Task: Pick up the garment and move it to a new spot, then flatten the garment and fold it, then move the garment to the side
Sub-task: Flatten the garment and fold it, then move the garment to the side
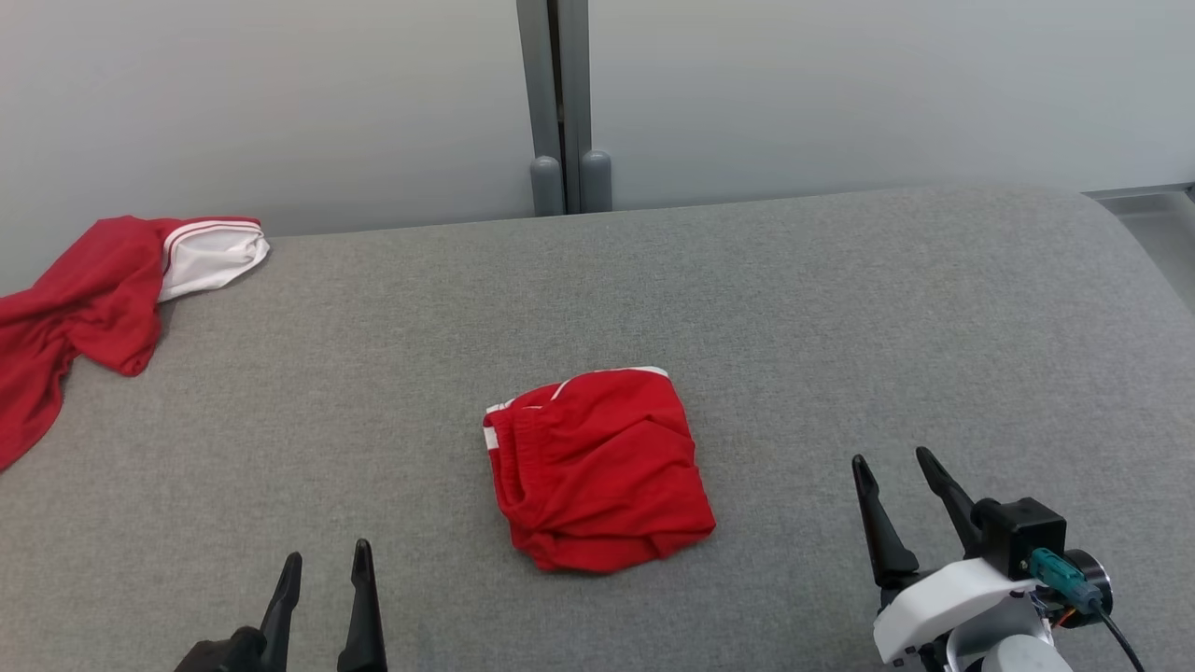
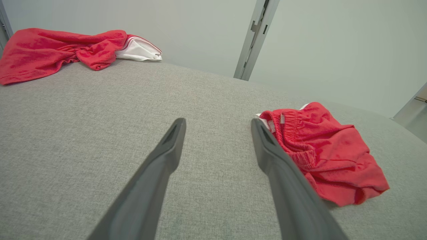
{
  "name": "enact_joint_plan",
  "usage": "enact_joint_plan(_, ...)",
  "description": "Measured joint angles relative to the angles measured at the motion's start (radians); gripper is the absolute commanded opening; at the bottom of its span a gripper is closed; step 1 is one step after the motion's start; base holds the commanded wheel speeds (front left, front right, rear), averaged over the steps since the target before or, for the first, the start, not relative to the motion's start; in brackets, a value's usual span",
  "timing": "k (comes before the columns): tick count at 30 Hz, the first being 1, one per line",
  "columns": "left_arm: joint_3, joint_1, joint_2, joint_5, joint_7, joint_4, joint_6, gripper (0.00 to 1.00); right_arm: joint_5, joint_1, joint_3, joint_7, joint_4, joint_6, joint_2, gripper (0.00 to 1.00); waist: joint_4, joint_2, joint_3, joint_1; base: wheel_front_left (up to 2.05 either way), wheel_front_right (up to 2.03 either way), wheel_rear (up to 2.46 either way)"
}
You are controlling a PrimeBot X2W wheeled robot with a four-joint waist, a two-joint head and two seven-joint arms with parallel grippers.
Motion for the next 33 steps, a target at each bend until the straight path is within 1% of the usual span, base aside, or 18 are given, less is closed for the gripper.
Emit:
enact_joint_plan(16,-0.006,0.0,0.0,0.004,0.0,0.012,-0.001,1.0,0.009,-0.003,0.003,0.0,0.029,0.0,0.0,1.0,0.011,0.0,0.003,0.0,0.0,0.0,0.0)
enact_joint_plan(20,-0.007,-0.001,0.0,0.004,0.0,0.016,-0.001,1.0,0.002,-0.063,0.023,0.0,0.054,0.0,0.0,1.0,0.019,0.0,0.007,0.0,0.0,0.0,0.0)
enact_joint_plan(23,-0.014,-0.003,0.0,0.004,0.0,0.016,-0.001,1.0,-0.003,-0.141,0.054,0.004,0.101,0.0,0.0,1.0,0.033,0.0,0.011,0.0,0.0,0.0,0.0)
enact_joint_plan(26,-0.022,-0.009,0.0,0.005,0.0,0.014,0.0,1.0,-0.018,-0.228,0.088,0.067,0.162,0.0,-0.001,1.0,0.051,0.0,0.014,0.0,0.0,0.0,0.0)
enact_joint_plan(33,-0.037,-0.017,0.0,-0.003,0.0,0.023,0.006,1.0,0.016,-0.378,0.169,0.219,0.32,0.0,0.001,1.0,0.117,0.0,0.025,0.0,0.0,0.0,0.0)
